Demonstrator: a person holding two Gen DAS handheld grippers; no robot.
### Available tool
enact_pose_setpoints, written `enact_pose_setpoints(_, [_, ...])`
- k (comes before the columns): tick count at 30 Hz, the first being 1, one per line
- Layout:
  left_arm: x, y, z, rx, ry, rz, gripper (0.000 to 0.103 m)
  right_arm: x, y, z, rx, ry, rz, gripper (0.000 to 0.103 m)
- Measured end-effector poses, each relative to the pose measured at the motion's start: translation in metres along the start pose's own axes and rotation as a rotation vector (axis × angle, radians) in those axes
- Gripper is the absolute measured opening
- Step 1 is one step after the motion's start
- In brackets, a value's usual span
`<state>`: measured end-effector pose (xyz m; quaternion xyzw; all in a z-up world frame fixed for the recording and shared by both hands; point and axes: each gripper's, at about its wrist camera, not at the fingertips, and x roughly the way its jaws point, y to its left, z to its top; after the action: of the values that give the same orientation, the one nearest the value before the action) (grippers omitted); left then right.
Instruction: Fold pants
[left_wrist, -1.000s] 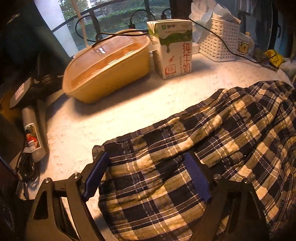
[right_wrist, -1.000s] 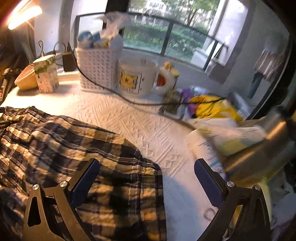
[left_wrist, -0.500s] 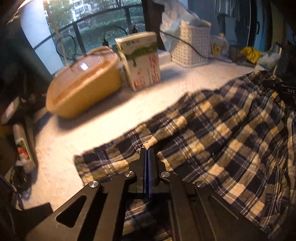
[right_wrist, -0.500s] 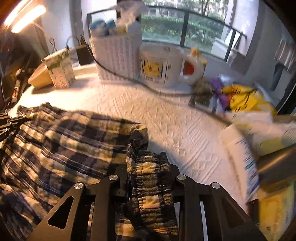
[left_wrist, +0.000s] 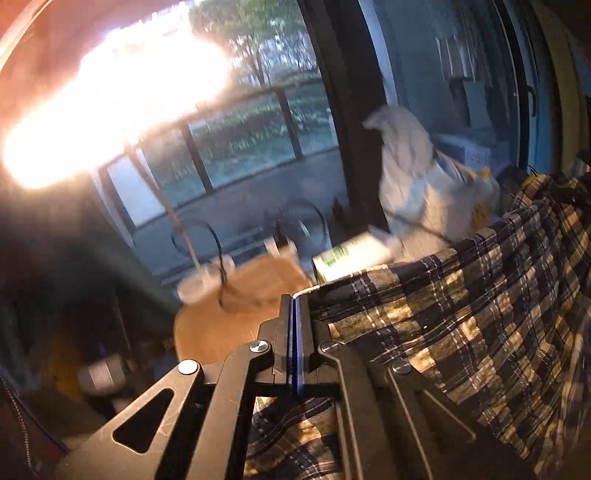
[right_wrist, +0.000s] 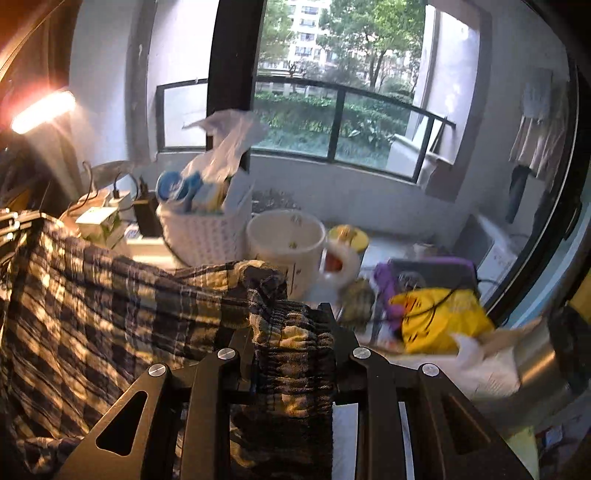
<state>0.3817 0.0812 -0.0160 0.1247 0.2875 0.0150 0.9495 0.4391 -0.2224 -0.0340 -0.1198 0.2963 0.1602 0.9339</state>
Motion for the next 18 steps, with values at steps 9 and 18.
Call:
enact_pose_setpoints(9, [0.014, 0.003, -0.024, -0.036, 0.162, -0.032, 0.047, 0.051, -0.012, -0.019, 0.049, 0.161, -0.074, 0.041])
enact_pose_setpoints(18, [-0.044, -0.024, -0.127, -0.113, 0.374, -0.257, 0.061, -0.017, -0.022, -0.061, 0.072, 0.144, -0.044, 0.072])
